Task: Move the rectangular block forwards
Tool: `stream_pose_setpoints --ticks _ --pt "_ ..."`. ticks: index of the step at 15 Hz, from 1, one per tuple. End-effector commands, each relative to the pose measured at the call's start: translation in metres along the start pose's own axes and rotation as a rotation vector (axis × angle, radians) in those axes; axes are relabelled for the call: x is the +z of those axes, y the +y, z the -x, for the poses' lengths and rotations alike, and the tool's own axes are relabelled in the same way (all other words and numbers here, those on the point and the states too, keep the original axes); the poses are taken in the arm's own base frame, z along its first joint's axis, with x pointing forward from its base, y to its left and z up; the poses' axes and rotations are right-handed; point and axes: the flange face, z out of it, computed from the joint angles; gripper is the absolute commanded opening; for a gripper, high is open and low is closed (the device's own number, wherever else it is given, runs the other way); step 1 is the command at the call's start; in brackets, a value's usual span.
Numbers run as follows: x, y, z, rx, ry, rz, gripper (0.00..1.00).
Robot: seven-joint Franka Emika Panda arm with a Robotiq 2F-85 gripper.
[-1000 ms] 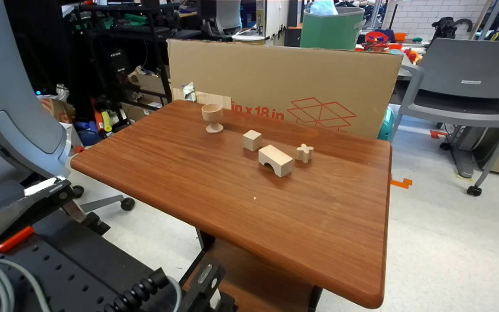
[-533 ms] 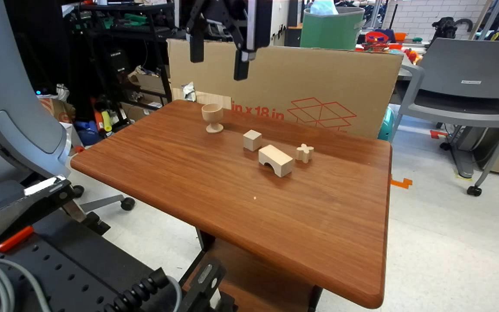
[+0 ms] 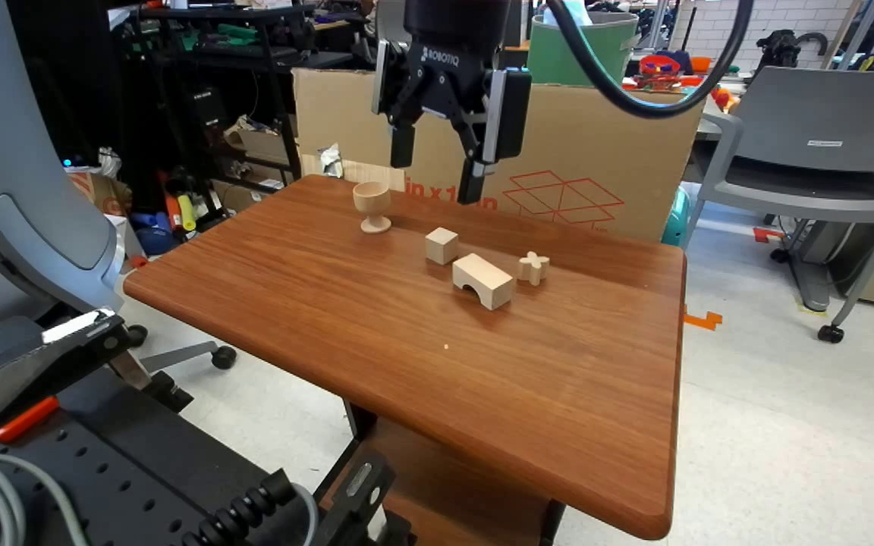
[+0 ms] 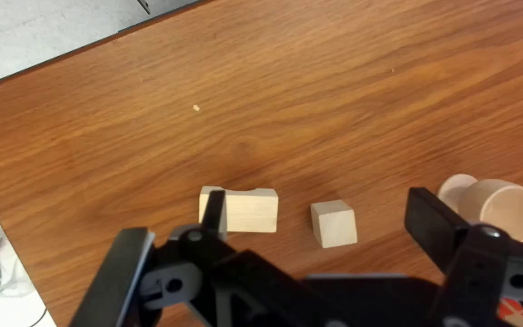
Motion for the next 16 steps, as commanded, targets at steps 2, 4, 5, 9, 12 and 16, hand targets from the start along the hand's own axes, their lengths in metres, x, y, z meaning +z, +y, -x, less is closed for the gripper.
stream_pose_setpoints --ticks 2,4,5,9,12,16 --pt "0.013 0.012 -0.023 0.072 -0.017 0.016 1.00" --pt "0.022 0.015 -0.029 0.093 -0.032 0.026 1.00" --pt "0.026 0.017 -0.032 0.103 -0.037 0.029 1.00" --pt "0.043 0.021 -0.040 0.137 -0.046 0.053 1.00" --pt "0.053 0.021 -0.044 0.151 -0.050 0.067 1.00" --pt "0.063 0.020 -0.050 0.159 -0.051 0.081 1.00"
